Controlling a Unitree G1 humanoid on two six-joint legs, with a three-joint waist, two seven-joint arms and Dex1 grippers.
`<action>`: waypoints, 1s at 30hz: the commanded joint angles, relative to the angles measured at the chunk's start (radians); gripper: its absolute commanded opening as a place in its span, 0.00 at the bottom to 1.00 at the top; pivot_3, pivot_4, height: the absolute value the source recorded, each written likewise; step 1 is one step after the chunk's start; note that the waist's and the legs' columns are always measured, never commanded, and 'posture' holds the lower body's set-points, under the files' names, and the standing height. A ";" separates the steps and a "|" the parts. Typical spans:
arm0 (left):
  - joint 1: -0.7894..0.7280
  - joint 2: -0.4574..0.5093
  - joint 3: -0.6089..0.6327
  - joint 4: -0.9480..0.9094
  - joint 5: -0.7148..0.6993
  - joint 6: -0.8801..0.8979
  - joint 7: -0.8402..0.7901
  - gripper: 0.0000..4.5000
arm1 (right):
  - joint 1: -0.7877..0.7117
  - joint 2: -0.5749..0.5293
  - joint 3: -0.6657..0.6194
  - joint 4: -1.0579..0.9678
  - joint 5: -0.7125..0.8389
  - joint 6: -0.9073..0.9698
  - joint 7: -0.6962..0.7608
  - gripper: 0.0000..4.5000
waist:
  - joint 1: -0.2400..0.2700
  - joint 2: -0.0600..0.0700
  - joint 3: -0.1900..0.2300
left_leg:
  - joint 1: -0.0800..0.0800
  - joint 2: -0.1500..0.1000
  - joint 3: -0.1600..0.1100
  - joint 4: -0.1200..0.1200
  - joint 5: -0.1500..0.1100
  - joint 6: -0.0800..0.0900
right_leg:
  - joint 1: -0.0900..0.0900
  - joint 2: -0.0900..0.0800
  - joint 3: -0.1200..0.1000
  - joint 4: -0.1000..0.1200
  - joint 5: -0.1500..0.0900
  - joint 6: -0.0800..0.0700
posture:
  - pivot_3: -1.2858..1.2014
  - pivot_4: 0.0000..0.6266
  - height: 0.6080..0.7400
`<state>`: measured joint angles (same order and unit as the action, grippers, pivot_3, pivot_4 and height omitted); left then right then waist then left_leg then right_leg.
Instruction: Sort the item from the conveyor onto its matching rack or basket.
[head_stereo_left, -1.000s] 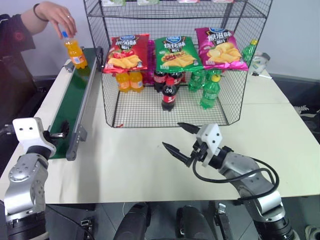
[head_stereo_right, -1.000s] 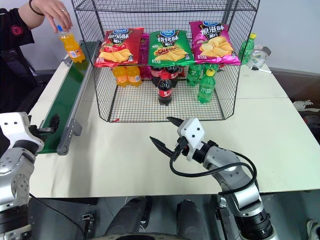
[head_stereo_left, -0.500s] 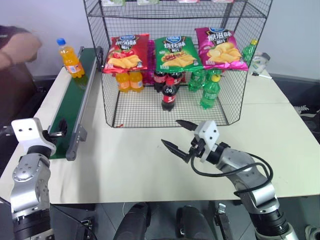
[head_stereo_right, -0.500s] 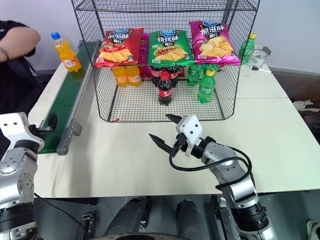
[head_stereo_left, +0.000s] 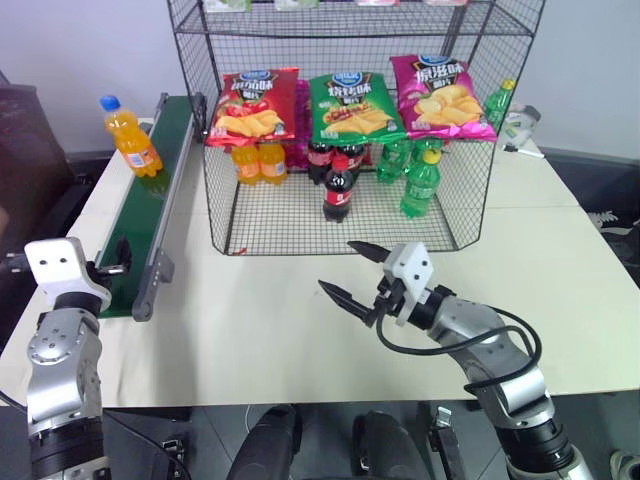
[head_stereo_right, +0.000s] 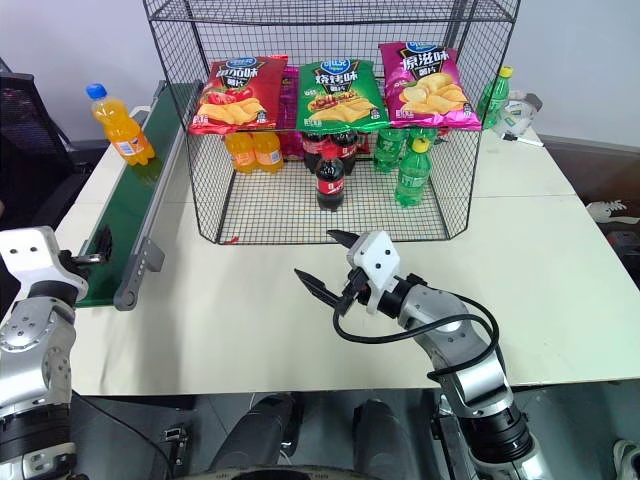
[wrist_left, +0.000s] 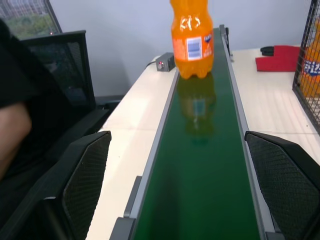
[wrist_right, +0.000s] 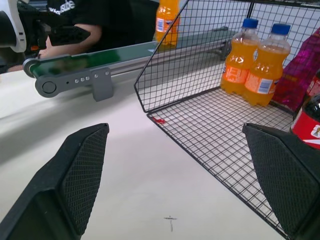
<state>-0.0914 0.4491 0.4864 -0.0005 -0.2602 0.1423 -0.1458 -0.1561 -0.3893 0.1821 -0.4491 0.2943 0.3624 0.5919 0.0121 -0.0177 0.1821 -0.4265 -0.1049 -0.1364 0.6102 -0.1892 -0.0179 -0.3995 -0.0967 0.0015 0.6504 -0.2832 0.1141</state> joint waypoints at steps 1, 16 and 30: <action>-0.021 0.006 0.006 0.003 0.011 -0.038 0.003 0.99 | -0.021 0.006 0.002 -0.056 -0.006 -0.001 -0.011 1.00 | 0.000 0.000 0.000 | 0.000 0.000 0.000 0.000 0.000 0.000 | 0.000 0.000 0.000 0.000 0.000 0.000 | 0.52 0.24 1.00; -0.054 -0.016 0.004 0.040 -0.003 -0.073 -0.005 0.99 | -0.001 -0.020 -0.040 -0.048 0.016 -0.019 0.013 1.00 | 0.000 0.000 0.000 | 0.000 0.000 0.000 0.000 0.000 0.000 | 0.000 0.000 -0.001 0.000 0.000 0.001 | 0.52 0.24 1.00; -0.046 -0.017 0.020 0.028 -0.024 -0.071 -0.004 0.99 | 0.005 -0.006 -0.023 -0.052 0.003 -0.019 0.007 1.00 | 0.000 0.000 0.000 | 0.000 0.000 0.000 0.000 0.000 0.000 | 0.000 0.000 -0.001 0.000 0.000 0.001 | 0.52 0.24 1.00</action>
<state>-0.1323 0.4268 0.4848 0.0596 -0.2711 0.0929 -0.1497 -0.1526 -0.4004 0.1604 -0.4699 0.2959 0.3613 0.6008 0.0119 -0.0177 0.1821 -0.4265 -0.1050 -0.1364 0.6104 -0.1891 -0.0178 -0.3993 -0.0967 0.0008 0.6503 -0.2829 0.1147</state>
